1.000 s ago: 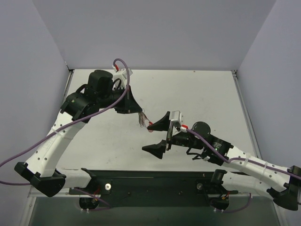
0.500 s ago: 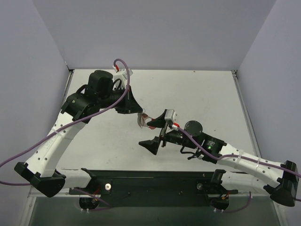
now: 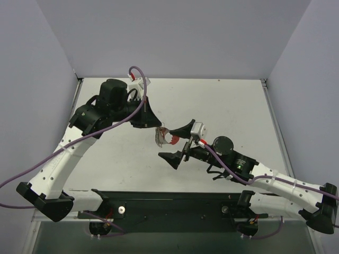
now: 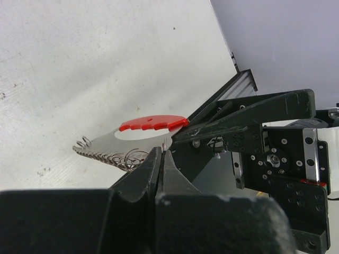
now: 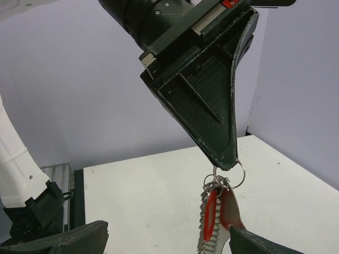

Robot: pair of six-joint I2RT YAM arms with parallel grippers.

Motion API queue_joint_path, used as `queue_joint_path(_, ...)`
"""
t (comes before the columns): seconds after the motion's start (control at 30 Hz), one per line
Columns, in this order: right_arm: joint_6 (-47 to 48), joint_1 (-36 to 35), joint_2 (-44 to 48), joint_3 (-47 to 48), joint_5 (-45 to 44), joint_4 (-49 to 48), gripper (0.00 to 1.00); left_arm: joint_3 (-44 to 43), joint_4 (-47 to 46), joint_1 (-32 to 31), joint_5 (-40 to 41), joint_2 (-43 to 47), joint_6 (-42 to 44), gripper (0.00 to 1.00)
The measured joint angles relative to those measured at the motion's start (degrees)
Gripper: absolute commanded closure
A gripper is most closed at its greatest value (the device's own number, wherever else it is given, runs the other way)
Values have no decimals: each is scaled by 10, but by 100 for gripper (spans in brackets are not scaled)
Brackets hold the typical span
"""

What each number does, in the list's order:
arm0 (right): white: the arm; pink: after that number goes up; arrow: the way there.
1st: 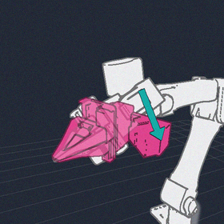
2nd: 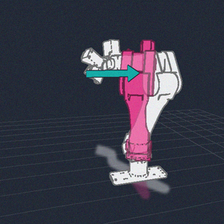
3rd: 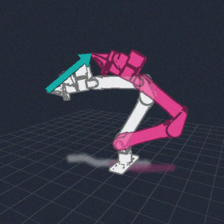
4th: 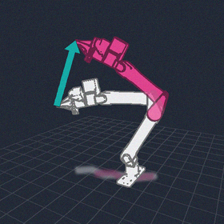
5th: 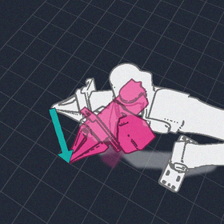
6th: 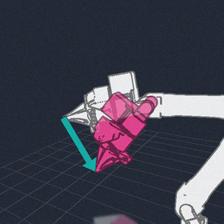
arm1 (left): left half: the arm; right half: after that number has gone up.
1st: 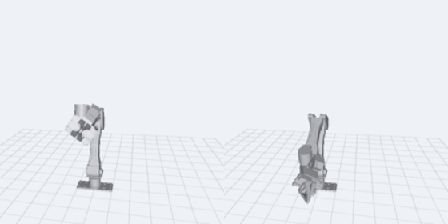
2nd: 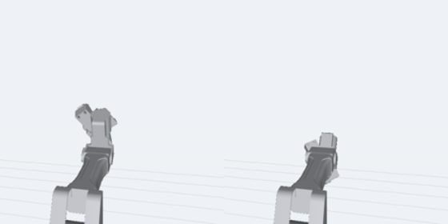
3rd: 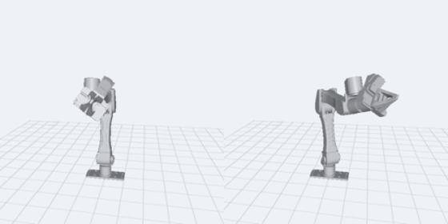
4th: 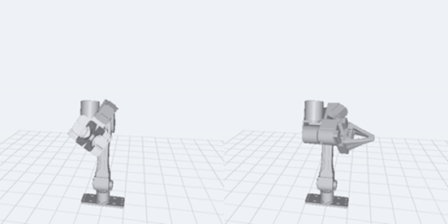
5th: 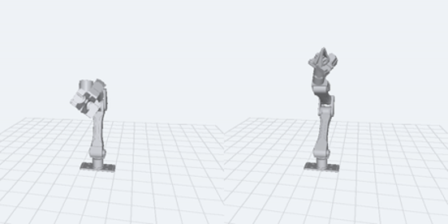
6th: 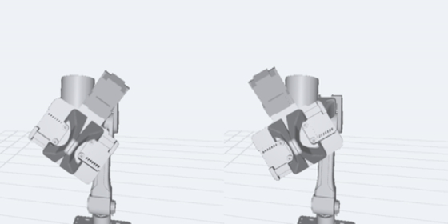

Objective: Put the keys on the keyring

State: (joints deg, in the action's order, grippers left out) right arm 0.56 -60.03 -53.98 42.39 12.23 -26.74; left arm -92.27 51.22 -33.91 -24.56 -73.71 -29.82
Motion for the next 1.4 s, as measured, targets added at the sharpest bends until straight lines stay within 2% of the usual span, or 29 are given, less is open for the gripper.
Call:
queue_joint_path(0.5, 33, 0, 2, -7, -41, -5, 2, 5, -18, 0, -7, 4, -2, 100)
queue_joint_path(0.57, 34, 0, -3, -7, -44, -12, 7, 8, -19, 0, -9, 4, -4, 100)
queue_joint_path(0.6, 34, 0, -7, -7, -45, -15, 14, 9, -21, 0, -10, 5, -6, 100)
queue_joint_path(0.7, 33, 0, -18, -7, -53, -21, 25, 13, -23, 2, -15, 7, -10, 100)
queue_joint_path(0.77, 30, 1, -24, -7, -58, -27, 29, 17, -24, 2, -16, 10, -11, 100)
queue_joint_path(0.9, 23, 4, -33, -7, -66, -33, 43, 20, -27, 2, -21, 15, -13, 100)
queue_joint_path(1.1, 14, 9, -42, -7, -84, -44, 46, 25, -31, 2, -29, 19, -14, 100)
queue_joint_path(1.33, 3, 16, -53, -6, -104, -58, 56, 28, -37, 2, -33, 22, -16, 100)
queue_joint_path(1.4, 1, 16, -57, -3, -111, -62, 64, 30, -40, 2, -34, 23, -17, 100)
